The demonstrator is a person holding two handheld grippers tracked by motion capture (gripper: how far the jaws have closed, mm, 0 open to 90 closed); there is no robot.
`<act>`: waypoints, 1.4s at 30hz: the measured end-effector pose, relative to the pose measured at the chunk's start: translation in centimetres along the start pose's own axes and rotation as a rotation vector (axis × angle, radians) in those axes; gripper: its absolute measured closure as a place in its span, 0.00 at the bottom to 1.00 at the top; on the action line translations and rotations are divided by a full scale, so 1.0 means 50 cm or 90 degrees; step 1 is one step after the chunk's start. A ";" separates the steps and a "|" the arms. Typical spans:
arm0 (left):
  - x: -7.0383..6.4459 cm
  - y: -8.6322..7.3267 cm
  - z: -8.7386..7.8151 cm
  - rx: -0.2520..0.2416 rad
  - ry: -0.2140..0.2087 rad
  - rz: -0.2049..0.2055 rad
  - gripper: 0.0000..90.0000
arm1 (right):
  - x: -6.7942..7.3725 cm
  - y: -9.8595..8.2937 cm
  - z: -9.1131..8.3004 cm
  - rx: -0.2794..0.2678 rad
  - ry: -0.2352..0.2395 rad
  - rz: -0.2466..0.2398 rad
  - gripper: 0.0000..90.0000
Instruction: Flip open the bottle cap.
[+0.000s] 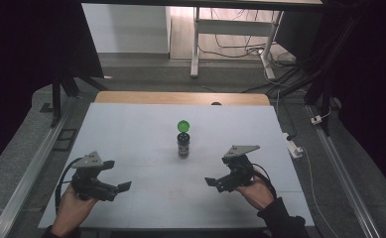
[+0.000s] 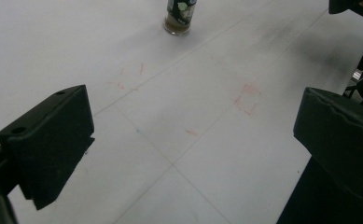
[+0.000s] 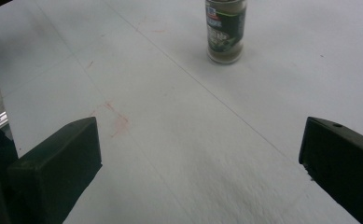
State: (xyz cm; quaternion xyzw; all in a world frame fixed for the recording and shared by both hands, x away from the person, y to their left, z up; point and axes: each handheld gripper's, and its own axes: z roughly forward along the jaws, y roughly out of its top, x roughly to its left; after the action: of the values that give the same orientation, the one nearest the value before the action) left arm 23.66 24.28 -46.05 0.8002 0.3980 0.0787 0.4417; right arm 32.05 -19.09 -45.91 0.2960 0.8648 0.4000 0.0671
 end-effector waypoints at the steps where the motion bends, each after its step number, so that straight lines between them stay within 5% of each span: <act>1: 0.000 -0.005 -0.005 -0.002 0.002 -0.003 0.00 | -0.001 -0.004 -0.006 -0.003 -0.002 0.002 0.00; 12: 0.007 -0.057 -0.057 -0.026 0.009 -0.046 0.00 | -0.005 -0.059 -0.072 -0.022 -0.038 0.027 0.00; 23: 0.018 -0.101 -0.096 -0.033 0.054 -0.073 0.00 | -0.023 -0.122 -0.141 -0.030 -0.080 0.075 0.00; 42: 0.021 -0.133 -0.108 0.033 0.107 -0.088 0.00 | -0.030 -0.175 -0.204 -0.023 -0.153 0.141 0.00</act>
State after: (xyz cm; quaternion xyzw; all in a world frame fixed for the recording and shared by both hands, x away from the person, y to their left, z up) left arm 18.01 30.44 -48.16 0.7728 0.4896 0.1043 0.3901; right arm 25.69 -31.01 -45.64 0.4341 0.8052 0.3824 0.1307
